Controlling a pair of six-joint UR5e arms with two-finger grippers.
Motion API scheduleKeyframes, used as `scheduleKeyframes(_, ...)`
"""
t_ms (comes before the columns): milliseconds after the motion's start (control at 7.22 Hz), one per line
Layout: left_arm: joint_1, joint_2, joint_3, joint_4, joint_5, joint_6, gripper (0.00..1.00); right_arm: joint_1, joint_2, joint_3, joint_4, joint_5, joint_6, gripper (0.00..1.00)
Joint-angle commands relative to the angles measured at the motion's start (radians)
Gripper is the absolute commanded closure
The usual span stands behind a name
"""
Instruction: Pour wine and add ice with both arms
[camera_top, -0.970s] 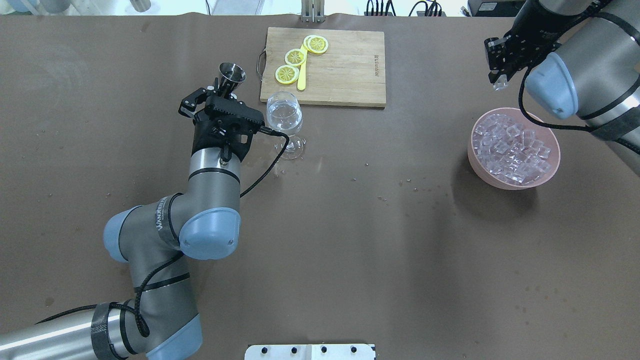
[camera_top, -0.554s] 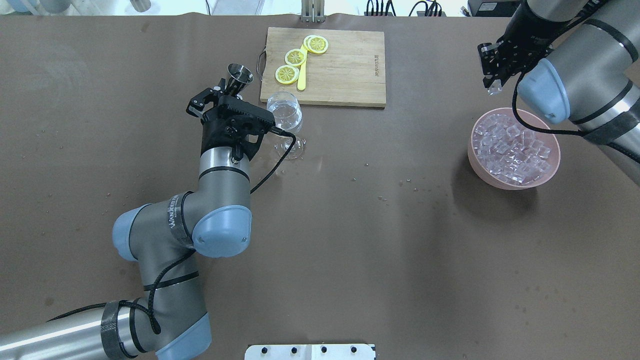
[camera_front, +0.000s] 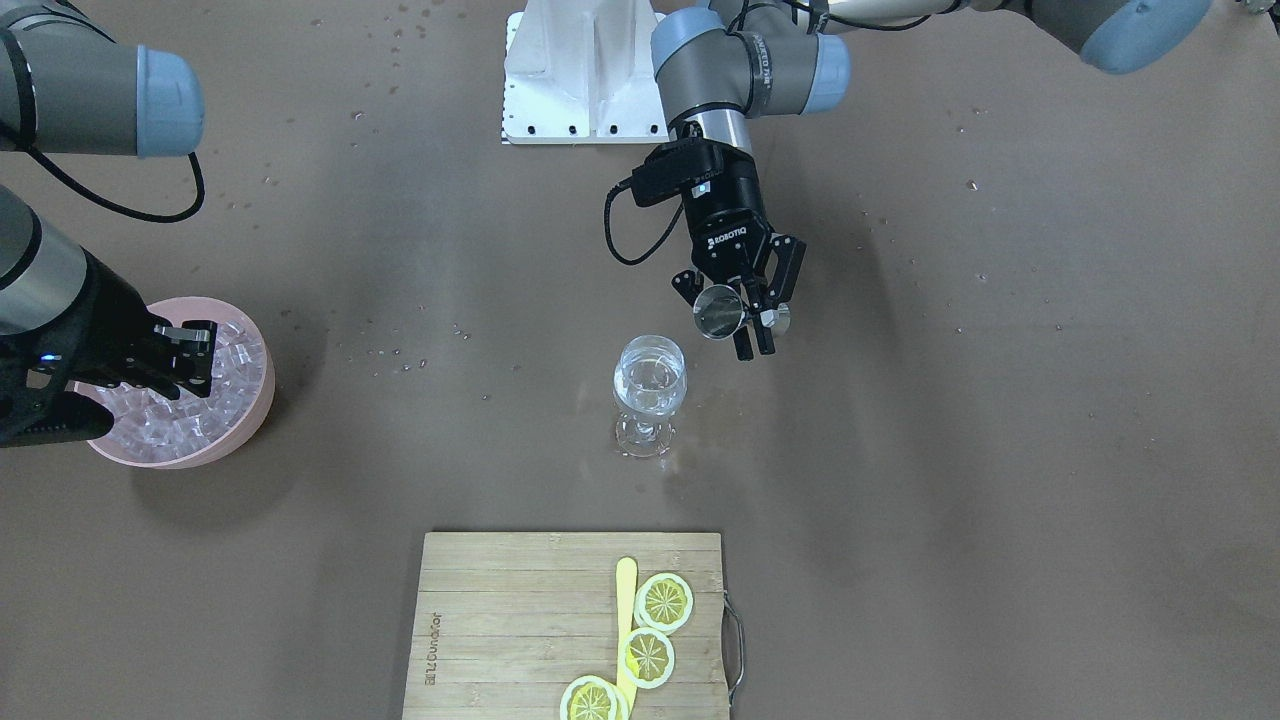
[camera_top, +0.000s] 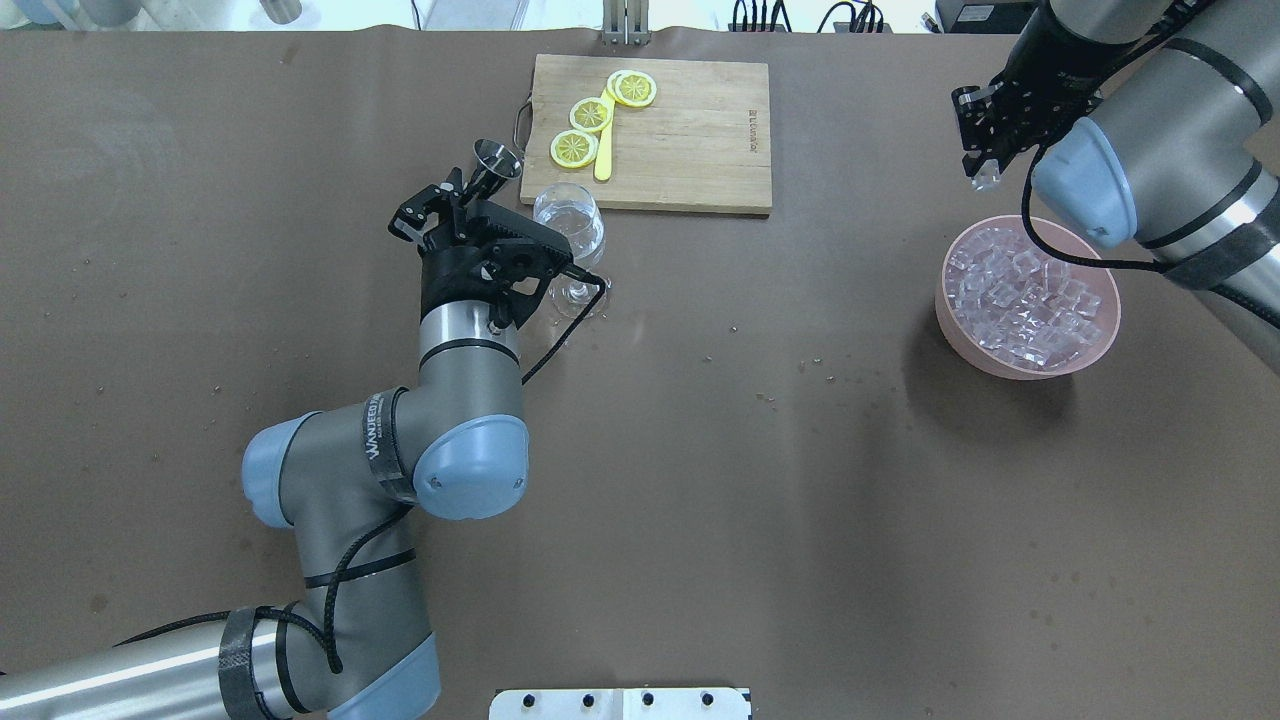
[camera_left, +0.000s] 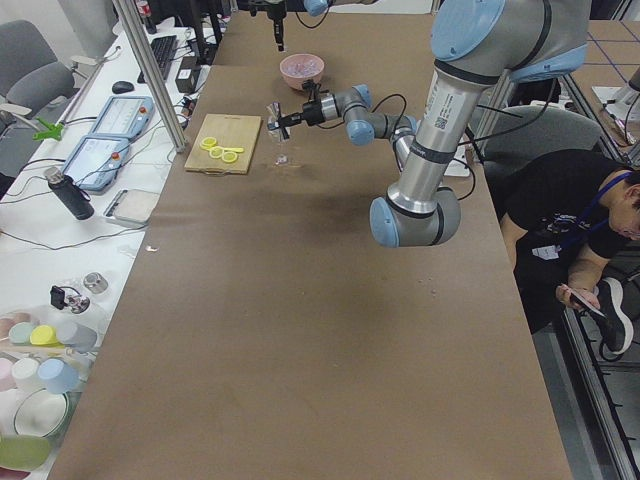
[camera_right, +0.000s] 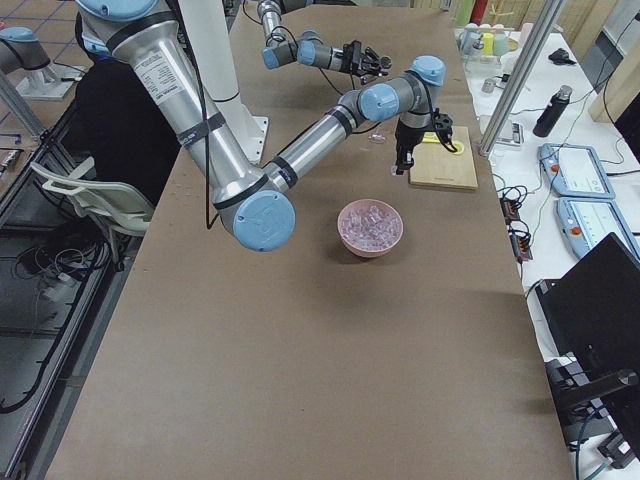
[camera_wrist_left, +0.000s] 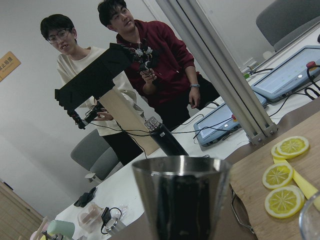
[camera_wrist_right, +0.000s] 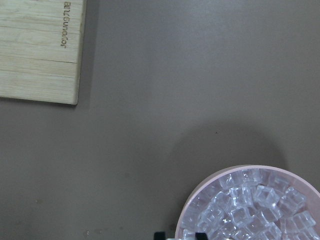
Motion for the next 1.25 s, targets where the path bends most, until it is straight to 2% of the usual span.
scheduleKeyframes(0,0.013,-0.029,0.004,0.083,-0.002,-0.003,0.86,0.0,0.0,0.001,0.0,-0.001,0.0,1.0)
scheduleKeyframes(1109,0.019,-0.107,0.04,0.295,-0.034,0.001,0.87,0.0,0.003,0.0,-0.002,0.0,0.002,1.0)
